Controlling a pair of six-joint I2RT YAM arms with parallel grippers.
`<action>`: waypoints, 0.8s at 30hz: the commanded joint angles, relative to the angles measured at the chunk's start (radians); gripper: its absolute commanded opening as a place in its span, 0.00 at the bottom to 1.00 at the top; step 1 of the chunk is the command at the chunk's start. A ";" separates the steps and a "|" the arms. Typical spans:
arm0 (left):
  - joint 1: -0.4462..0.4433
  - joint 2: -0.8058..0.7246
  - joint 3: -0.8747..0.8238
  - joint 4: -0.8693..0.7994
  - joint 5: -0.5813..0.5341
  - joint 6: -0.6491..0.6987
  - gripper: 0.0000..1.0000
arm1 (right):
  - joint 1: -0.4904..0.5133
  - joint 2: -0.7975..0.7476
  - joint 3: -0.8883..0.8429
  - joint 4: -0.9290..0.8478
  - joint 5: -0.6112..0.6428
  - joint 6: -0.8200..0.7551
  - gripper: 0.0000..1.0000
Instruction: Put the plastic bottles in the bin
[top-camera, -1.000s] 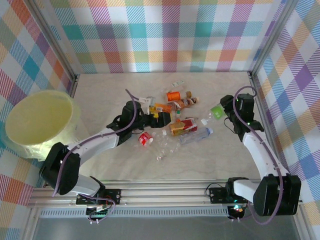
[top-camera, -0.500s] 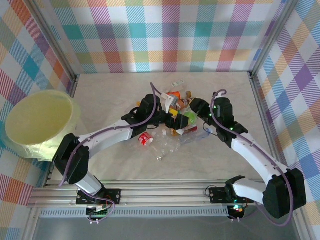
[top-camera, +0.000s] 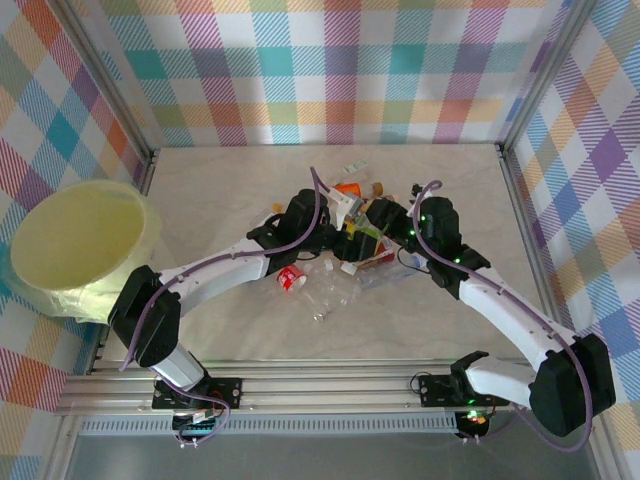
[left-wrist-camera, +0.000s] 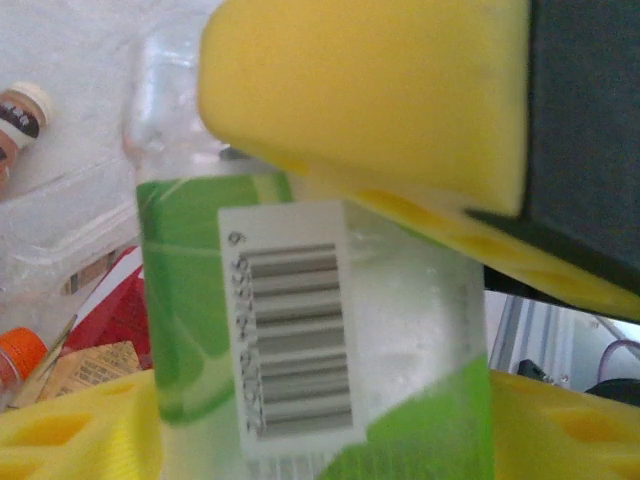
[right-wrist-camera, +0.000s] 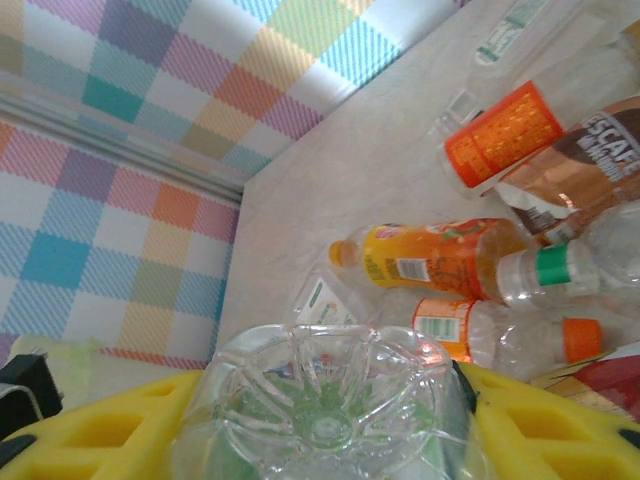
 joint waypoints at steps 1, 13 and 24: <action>-0.013 0.009 0.020 0.010 0.005 -0.001 0.64 | 0.007 0.021 0.051 0.057 -0.081 -0.031 0.55; -0.011 -0.066 -0.034 -0.028 -0.359 -0.015 0.57 | 0.009 -0.004 0.086 0.031 -0.090 -0.134 0.83; 0.028 -0.307 -0.052 -0.325 -0.963 -0.004 0.56 | 0.009 -0.082 0.080 -0.072 0.108 -0.331 1.00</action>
